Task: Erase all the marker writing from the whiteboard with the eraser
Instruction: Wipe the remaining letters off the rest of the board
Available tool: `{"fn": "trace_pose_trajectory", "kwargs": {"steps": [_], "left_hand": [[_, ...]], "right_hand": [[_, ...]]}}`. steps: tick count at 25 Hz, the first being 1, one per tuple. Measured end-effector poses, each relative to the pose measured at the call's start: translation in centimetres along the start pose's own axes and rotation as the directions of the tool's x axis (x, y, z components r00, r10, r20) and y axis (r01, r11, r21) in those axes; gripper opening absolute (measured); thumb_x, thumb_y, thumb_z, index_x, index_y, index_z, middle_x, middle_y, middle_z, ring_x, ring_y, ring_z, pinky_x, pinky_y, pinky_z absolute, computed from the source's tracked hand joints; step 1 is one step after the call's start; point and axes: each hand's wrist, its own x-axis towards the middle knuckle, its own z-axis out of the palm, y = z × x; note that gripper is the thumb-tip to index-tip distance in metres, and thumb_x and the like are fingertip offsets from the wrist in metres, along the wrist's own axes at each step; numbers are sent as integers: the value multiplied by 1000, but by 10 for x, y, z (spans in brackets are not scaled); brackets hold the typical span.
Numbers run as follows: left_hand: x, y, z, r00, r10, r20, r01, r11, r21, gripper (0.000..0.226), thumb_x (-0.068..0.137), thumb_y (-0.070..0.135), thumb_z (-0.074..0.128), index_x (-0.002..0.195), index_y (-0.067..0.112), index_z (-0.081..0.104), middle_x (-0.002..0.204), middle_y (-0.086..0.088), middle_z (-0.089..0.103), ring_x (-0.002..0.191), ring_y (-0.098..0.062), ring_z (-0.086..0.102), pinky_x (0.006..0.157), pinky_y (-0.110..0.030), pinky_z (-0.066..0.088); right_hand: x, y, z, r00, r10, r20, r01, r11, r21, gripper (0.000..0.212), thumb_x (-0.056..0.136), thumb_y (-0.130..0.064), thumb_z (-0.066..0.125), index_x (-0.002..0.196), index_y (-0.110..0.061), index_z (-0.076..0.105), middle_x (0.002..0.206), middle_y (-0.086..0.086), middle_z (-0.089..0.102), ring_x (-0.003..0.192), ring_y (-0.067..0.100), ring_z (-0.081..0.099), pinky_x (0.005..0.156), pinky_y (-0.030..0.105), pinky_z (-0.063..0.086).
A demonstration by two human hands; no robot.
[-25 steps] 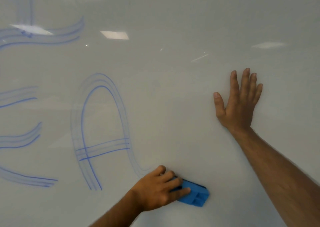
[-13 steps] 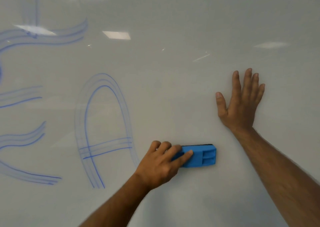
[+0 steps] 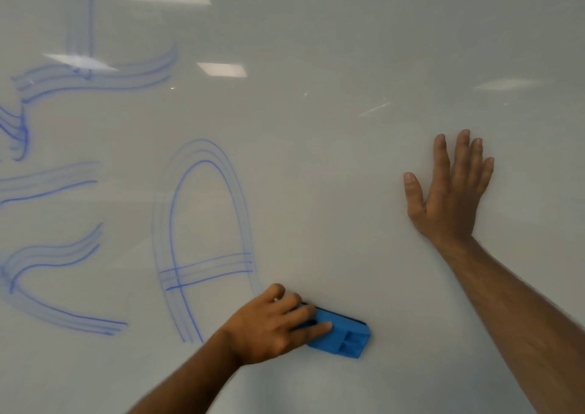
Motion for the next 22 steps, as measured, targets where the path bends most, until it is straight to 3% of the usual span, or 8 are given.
{"fn": "trace_pose_trajectory", "kwargs": {"steps": [8,14,19,21,22], "left_hand": [[19,-92,-49,960,-230,-157,261,940,219,50,86,24,66,136,27,61,112,-3,69,88,-23,55,73,-38,38],[35,-191,-107,835,-455,-309,540,784,306,64,79,37,72,140,28,57,115,-4,66,90,-28,55,74,-38,34],[25,-259,-158,627,-652,-426,768,607,202,64,79,44,66,139,25,60,116,-9,63,91,-33,56,76,-41,37],[15,-279,-177,497,-730,-470,858,495,139,65,80,43,69,142,27,58,119,-11,61,100,-36,55,81,-43,38],[9,-288,-187,396,-781,-483,910,404,92,65,82,42,71,144,28,55,121,-11,59,106,-36,53,85,-44,38]], "right_hand": [[7,-25,-2,998,61,5,-61,994,89,70,98,-52,41,156,-13,34,165,23,20,152,45,13,119,70,6],[49,-100,7,982,-189,0,189,979,81,67,94,-47,48,152,-13,43,162,24,27,150,45,22,119,69,11],[87,-158,16,985,-173,-3,172,981,91,68,92,-47,47,152,-13,43,162,22,28,151,44,21,119,69,11],[98,-177,19,989,-151,-4,151,983,102,69,92,-47,46,151,-12,43,162,23,28,151,44,20,120,69,10],[103,-187,20,989,-145,-8,145,984,108,69,91,-46,46,151,-12,43,162,23,28,151,43,20,120,69,10]]}}
